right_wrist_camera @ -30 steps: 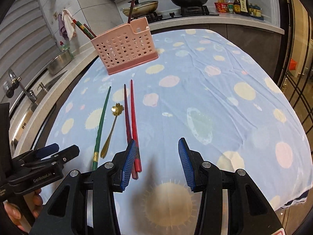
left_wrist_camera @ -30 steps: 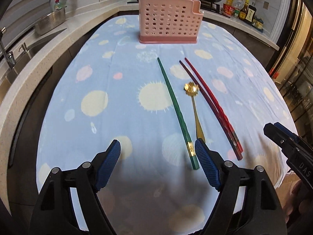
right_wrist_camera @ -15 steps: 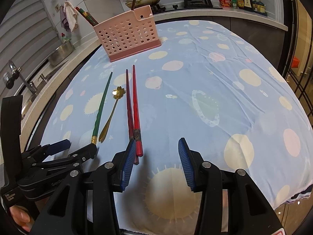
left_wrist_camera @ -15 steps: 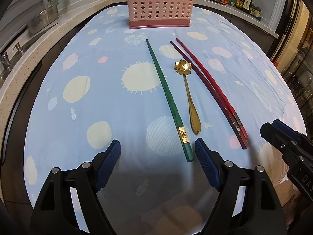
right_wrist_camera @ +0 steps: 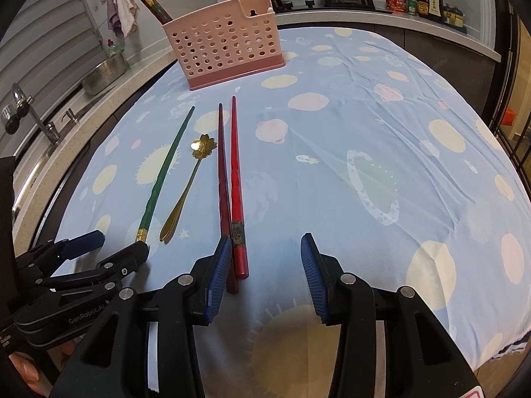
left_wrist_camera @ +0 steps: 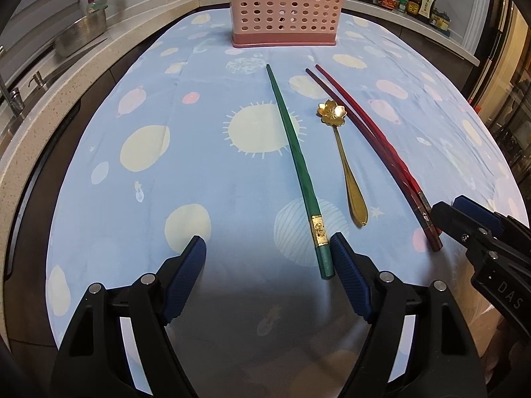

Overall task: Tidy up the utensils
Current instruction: 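Move the left gripper to another green chopstick while the right gripper grasps a red chopstick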

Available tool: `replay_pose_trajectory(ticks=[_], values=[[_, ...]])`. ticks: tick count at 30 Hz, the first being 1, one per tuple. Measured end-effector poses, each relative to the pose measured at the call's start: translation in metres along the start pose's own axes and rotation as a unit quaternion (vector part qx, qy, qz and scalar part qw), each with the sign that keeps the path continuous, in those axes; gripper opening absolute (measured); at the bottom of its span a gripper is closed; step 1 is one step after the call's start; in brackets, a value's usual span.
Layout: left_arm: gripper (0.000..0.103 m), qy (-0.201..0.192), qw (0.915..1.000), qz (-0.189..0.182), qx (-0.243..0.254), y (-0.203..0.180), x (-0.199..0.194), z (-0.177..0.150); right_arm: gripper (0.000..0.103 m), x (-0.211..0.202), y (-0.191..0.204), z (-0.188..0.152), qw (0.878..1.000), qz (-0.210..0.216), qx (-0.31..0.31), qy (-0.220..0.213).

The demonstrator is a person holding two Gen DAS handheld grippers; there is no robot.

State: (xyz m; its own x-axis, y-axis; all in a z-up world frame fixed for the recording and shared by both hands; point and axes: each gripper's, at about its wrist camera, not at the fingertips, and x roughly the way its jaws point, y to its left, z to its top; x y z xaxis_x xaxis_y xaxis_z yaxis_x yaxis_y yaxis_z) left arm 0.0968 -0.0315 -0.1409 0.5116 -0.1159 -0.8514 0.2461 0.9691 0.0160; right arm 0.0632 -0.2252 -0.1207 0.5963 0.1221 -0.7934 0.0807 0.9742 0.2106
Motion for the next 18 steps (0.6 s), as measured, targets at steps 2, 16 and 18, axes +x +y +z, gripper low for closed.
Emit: replay_pose_trajectory(ticks=[2, 16, 18], values=[[0.074, 0.001, 1.0000, 0.000, 0.000, 0.000, 0.000, 0.000, 0.038, 0.002, 0.001, 0.001, 1.000, -0.002, -0.007, -0.001], [0.079, -0.004, 1.0000, -0.003, 0.005, -0.003, 0.002, -0.001, 0.022, 0.006, 0.011, -0.003, 0.998, -0.024, -0.057, -0.006], [0.078, -0.006, 1.0000, -0.004, 0.003, -0.002, 0.002, -0.001, 0.016, 0.005, 0.010, -0.003, 0.998, -0.023, -0.056, -0.006]])
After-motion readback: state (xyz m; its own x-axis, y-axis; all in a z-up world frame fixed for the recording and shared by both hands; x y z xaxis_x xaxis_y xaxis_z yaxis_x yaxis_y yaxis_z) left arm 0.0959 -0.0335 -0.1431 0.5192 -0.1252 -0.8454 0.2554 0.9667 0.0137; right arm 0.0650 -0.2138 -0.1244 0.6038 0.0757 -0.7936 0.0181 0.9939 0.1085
